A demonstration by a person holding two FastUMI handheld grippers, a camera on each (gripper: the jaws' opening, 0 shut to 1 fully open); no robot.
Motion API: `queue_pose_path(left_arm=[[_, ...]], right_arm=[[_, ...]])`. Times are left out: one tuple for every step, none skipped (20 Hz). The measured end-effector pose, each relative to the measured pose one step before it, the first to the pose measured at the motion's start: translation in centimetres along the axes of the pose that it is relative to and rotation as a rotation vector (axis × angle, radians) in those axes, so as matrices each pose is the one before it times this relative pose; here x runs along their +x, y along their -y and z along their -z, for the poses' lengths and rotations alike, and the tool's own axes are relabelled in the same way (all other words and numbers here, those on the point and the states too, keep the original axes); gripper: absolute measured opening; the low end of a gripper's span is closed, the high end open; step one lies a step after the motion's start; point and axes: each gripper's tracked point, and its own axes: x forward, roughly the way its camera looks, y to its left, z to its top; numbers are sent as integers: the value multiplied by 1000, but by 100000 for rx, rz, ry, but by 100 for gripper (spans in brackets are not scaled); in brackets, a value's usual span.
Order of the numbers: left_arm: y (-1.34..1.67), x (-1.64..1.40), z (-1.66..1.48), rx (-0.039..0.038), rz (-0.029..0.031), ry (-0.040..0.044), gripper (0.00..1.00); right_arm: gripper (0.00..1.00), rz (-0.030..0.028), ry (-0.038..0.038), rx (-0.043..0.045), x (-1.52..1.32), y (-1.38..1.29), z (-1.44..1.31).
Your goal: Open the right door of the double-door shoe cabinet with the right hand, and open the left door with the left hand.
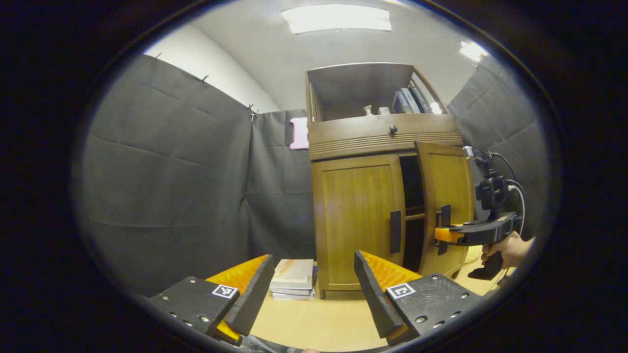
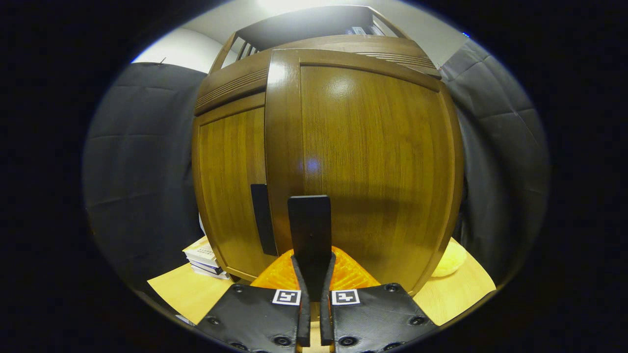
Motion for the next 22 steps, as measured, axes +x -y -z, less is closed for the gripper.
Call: queue_pose_path(left_arm=[[64,-89,-121,-164,841,59,92],[120,-16,-112,-145,1005,212,92],[112,-60,-154,-85,1140,443,92],[119,114,-209,-76,1261,592,92],[49,44,-106,42,1142,695,92],[64,26,-215,2,1069,452,92],[191,20,10,-85,1086,312,92],[122,66,-115,-222,1013,275,92],[140,-82,-103,-141,1026,477,92],[85,90,-126,-16,928,364,92],[138,-12,-53,43,921,284,92],[132,88,20,-97,917,250,92],[79,26,-68,-311,939,141,92],[133,-91,-76,-365,1015,48,92],[141,39,-30,-291,966,-34,92],[50,9,9,-51,816,-84,92],[31,54,-16,-75,765,137,92],[126,-70,-30,-94,985,33,92],[86,54,-76,-27,912,106,92],[108,-31,-28,21,929,210,92],[80,56,-70,-119,774,298,92],[100,-18,-101,-252,918,304,92]], right_arm=[[9,-11,-11,-121,9,117,-80],[9,-27,-36,-80,216,-86,213],[9,-128,-62,-86,5,25,-15],[9,-12,-23,51,40,-7,24],[9,95,-26,-7,-33,10,-88],[9,124,177,48,-49,0,-20],[9,216,141,-77,-108,59,-31],[9,563,-45,-7,11,65,31],[9,589,-43,22,-50,91,-28],[9,604,120,149,19,83,27],[9,663,111,22,-45,130,-64],[9,446,248,560,3,34,-265],[9,570,65,228,-27,105,-81],[9,405,205,348,-30,127,-150],[9,605,60,203,46,95,-66],[9,780,353,194,-254,90,43],[9,846,113,20,-33,170,11],[8,895,198,53,107,163,18],[12,934,72,230,-104,289,17],[8,836,123,117,2,205,103],[8,846,104,128,-63,175,-60],[8,940,280,49,-165,326,-70]])
